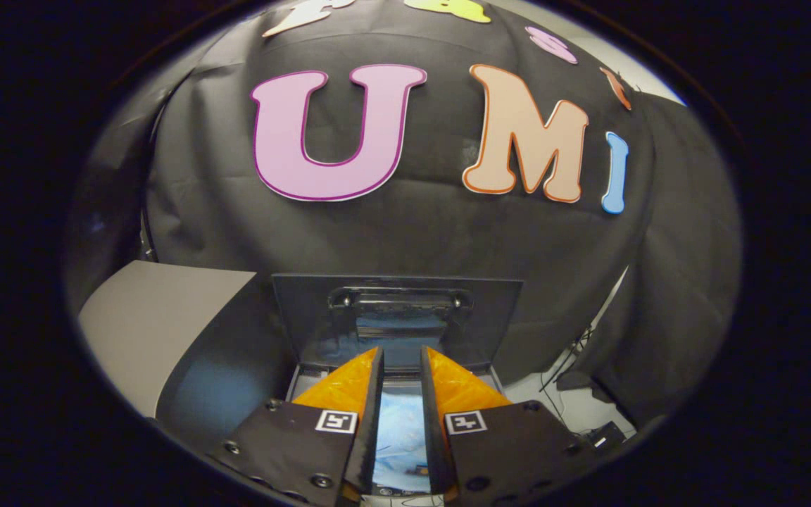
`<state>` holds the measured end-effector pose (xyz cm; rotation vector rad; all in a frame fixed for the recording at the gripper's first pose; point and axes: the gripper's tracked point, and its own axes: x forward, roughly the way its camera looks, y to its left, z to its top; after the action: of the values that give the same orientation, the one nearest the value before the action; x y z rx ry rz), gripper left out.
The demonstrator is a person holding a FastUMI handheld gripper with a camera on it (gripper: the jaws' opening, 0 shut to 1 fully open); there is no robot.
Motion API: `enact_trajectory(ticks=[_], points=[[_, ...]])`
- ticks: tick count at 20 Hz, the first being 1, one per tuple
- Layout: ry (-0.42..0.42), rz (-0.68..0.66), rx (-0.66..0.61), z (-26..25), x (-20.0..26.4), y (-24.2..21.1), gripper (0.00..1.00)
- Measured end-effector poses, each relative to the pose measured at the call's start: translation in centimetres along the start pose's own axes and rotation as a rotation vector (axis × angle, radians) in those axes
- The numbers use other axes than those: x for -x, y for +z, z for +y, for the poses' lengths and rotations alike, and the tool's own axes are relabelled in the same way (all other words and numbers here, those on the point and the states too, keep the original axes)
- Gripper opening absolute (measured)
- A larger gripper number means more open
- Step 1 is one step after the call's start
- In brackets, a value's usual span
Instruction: Put the clothes into the washing machine and then close the washing machine lid.
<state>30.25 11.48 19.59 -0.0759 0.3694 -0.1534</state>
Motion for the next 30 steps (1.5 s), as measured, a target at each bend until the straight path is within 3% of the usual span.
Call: enact_trajectory(ticks=[10,12,23,30], points=[[0.016,-0.028,-0.005,0.5,-0.6,-0.2,0.31],[0.021,-0.044,-0.009,0.7,-0.9,0.5,0.36],[0.031,-0.1,0.0,3.2,-6.2,4.5,0.99],[0.019,-0.12,-0.048,4.7,-12.4,7.6,0.99]])
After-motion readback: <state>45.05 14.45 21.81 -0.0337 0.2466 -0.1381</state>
